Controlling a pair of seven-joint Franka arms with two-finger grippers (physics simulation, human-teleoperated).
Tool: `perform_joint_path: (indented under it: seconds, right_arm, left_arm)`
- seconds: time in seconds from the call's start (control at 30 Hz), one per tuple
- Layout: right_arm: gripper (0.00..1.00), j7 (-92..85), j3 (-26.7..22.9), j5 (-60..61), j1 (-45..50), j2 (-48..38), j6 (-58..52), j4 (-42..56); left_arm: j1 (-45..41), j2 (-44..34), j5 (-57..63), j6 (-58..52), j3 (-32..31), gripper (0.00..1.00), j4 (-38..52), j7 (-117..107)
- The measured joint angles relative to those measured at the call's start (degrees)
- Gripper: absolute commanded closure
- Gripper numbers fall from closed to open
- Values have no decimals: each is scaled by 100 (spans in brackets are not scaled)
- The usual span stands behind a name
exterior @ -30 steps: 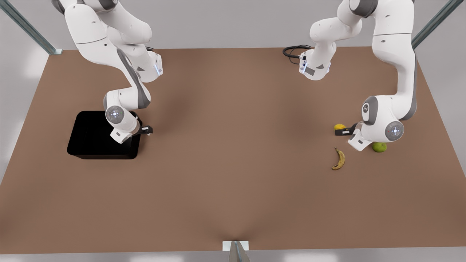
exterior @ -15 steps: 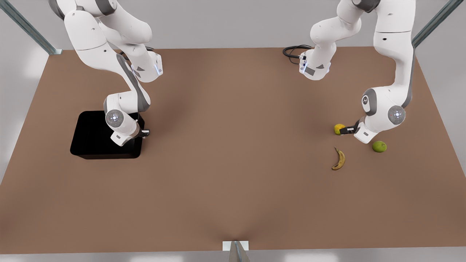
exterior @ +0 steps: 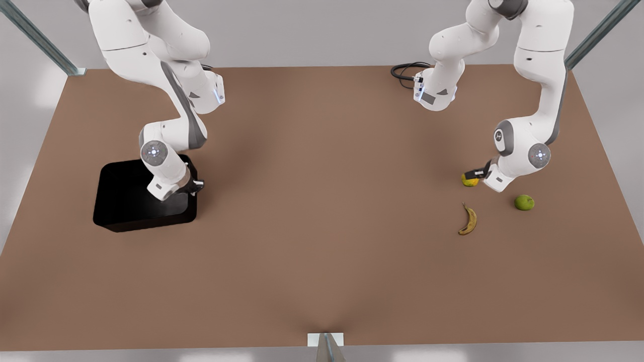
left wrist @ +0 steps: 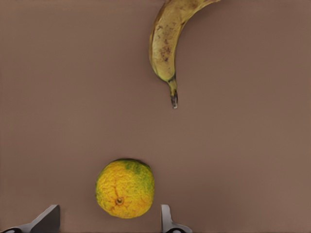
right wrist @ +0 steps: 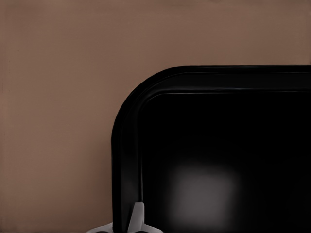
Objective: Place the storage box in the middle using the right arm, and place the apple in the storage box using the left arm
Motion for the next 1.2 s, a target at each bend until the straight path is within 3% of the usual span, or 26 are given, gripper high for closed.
perform_joint_path:
  seconds: [0.43, 0.77, 1.2]
  right_arm:
    - [79, 1467, 255, 50, 1296, 178, -39, 1088]
    - [79, 3369, 235, -14, 2606, 1188, -1519, 3180]
    - [79, 4719, 182, -208, 3553, 1949, -1573, 4422]
  left_arm:
    - [12, 455, -17, 420, -4, 1, 48, -26]
    - [10, 646, -31, 523, -4, 4, 36, -26]
    - [17, 743, -28, 676, 3, 11, 9, -26]
